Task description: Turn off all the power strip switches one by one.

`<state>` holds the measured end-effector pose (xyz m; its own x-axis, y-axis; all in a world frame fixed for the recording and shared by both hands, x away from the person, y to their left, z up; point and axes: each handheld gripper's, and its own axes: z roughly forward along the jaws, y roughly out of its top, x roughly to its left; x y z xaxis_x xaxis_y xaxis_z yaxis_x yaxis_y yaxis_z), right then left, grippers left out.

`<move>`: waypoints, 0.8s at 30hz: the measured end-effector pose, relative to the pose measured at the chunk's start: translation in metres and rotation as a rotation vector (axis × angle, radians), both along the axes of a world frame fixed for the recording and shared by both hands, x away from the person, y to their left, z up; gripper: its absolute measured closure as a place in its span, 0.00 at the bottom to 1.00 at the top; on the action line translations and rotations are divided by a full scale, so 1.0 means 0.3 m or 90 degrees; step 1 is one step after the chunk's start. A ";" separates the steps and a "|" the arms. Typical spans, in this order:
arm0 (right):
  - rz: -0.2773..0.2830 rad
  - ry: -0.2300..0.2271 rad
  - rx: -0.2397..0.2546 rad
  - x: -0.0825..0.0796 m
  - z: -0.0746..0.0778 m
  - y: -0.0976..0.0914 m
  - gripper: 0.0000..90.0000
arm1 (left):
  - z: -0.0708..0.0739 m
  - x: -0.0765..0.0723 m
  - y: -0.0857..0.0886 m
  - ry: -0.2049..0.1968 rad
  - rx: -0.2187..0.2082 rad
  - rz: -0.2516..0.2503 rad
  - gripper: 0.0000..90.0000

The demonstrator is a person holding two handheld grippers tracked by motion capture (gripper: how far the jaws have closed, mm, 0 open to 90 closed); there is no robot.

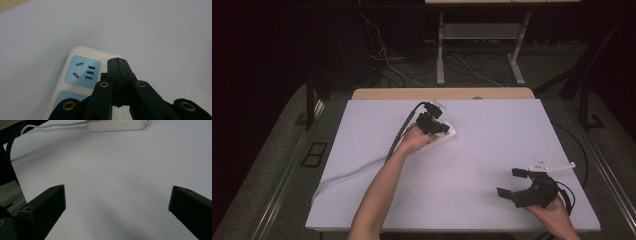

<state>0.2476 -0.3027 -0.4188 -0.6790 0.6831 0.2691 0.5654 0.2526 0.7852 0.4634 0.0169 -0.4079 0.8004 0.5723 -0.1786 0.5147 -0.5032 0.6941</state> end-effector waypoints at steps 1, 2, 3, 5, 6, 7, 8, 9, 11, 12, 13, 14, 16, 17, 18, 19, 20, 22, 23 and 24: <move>0.000 0.000 0.000 -0.001 0.001 0.000 0.01 | 0.006 -0.005 0.009 -0.002 -0.010 0.007 0.99; -0.001 0.001 0.000 -0.001 0.001 0.000 0.01 | 0.012 -0.010 0.019 -0.004 -0.015 0.010 0.99; -0.001 0.001 0.000 -0.001 0.001 0.000 0.01 | 0.018 -0.014 0.030 -0.008 -0.016 0.011 0.99; -0.002 0.001 0.000 -0.001 0.001 0.000 0.01 | 0.031 -0.027 0.050 -0.014 -0.025 0.016 0.99; -0.001 0.000 0.000 -0.001 0.001 0.000 0.01 | 0.039 -0.034 0.060 -0.017 -0.030 0.016 0.98; -0.002 -0.001 0.000 -0.001 0.001 0.001 0.01 | 0.047 -0.045 0.071 -0.021 -0.035 0.015 0.94; -0.001 -0.001 0.000 -0.001 0.001 0.001 0.01 | 0.053 -0.052 0.079 -0.024 -0.036 0.015 0.91; -0.002 -0.001 0.000 -0.001 0.002 0.002 0.01 | 0.061 -0.062 0.088 -0.028 -0.042 0.014 0.89; -0.002 -0.001 0.000 -0.001 0.001 0.003 0.01 | 0.075 -0.080 0.107 -0.035 -0.051 0.018 0.81; -0.001 -0.001 0.000 -0.001 0.001 0.003 0.01 | 0.082 -0.087 0.116 -0.035 -0.055 0.019 0.74; -0.001 -0.002 0.001 -0.001 0.001 0.005 0.01 | 0.088 -0.096 0.125 -0.037 -0.058 0.021 0.69; 0.000 -0.001 0.000 -0.001 0.001 0.005 0.01 | 0.094 -0.104 0.134 -0.042 -0.063 0.023 0.66; 0.001 -0.001 0.000 -0.002 0.001 0.007 0.01 | 0.107 -0.119 0.149 -0.040 -0.070 0.024 0.55; 0.002 -0.001 0.000 -0.003 0.001 0.008 0.01 | 0.114 -0.126 0.155 -0.038 -0.072 0.025 0.46; 0.003 -0.002 0.001 -0.004 0.002 0.008 0.01 | 0.121 -0.134 0.162 -0.036 -0.075 0.021 0.38; 0.003 -0.002 0.002 -0.004 0.002 0.009 0.01 | 0.129 -0.144 0.170 -0.038 -0.076 0.015 0.28; 0.003 -0.001 0.003 -0.005 0.002 0.010 0.01 | 0.134 -0.152 0.175 -0.040 -0.078 0.016 0.21; 0.004 -0.002 0.003 -0.005 0.003 0.013 0.01 | 0.146 -0.172 0.191 -0.048 -0.088 0.011 0.09; 0.005 -0.004 0.004 -0.005 0.002 0.014 0.01 | 0.151 -0.182 0.198 -0.057 -0.091 0.015 0.03; 0.005 -0.003 0.005 -0.006 0.003 0.017 0.01 | 0.155 -0.191 0.208 -0.061 -0.098 0.018 0.00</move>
<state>0.2457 -0.2977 -0.4178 -0.6855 0.6757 0.2712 0.5596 0.2507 0.7899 0.4060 0.0793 -0.3613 0.8016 0.5670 -0.1898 0.4552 -0.3728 0.8086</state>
